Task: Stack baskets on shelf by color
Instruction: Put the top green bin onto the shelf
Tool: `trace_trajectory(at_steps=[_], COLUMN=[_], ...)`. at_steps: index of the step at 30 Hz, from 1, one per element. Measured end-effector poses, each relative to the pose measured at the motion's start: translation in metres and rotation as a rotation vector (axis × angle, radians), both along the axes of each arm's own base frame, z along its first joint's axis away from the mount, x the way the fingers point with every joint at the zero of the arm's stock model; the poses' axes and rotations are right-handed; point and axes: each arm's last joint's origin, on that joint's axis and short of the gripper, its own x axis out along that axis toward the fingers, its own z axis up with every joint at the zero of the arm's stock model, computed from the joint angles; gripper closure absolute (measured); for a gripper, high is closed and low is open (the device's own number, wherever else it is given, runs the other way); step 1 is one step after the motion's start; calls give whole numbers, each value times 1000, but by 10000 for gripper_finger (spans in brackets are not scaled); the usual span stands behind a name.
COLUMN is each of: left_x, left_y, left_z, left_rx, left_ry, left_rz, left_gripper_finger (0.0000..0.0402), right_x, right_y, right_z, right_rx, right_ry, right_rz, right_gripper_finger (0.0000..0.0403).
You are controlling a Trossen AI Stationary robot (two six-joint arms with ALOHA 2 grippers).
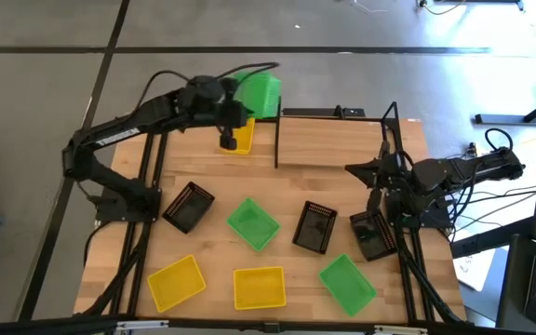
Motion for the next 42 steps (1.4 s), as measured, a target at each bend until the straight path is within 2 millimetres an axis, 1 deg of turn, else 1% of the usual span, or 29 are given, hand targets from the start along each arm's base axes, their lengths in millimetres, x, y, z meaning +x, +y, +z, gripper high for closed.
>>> trace_trajectory(at_steps=[3, 5, 8, 13, 18, 22, 26, 31, 34, 37, 39, 42], left_x=[20, 32, 52, 81, 97, 103, 109, 109, 109, 109, 109, 108], left_y=[8, 13, 19, 21, 17, 17, 17, 17, 18, 18, 19, 19], left_z=[1, -3, -15, -36, -56, -64, -72, -73, -73, -73, -72, -73], left_rx=[82, 149, 262, 398, 479, 517, 532, 538, 537, 545, 550, 548], left_ry=[66, 131, 251, 403, 506, 559, 611, 621, 619, 635, 644, 650], left_rz=[-48, -91, -175, -310, -402, -420, -392, -374, -369, -344, -328, -325], left_gripper_finger=[401, 401, 402, 401, 401, 401, 401, 401, 401, 401, 401, 401], right_x=[0, -1, -1, -1, -1, 1, 3, 13, 22, 34, 44, 57], right_y=[-1, -2, -3, -3, -3, -3, -7, -12, -14, -16, -17, -20], right_z=[1, 1, 1, 1, 4, 8, 11, 11, 11, 14, 20, 42], right_rx=[9, 3, -6, -9, 8, 24, 82, 97, 83, 43, 7, -1], right_ry=[-14, -15, -17, -17, -51, -93, -155, -184, -192, -210, -197, -206], right_rz=[-51, -76, -118, -124, -125, -143, -241, -310, -339, -361, -375, -402], right_gripper_finger=[402, 402, 402, 402, 402, 402, 396, 353, 322, 304, 301, 300])
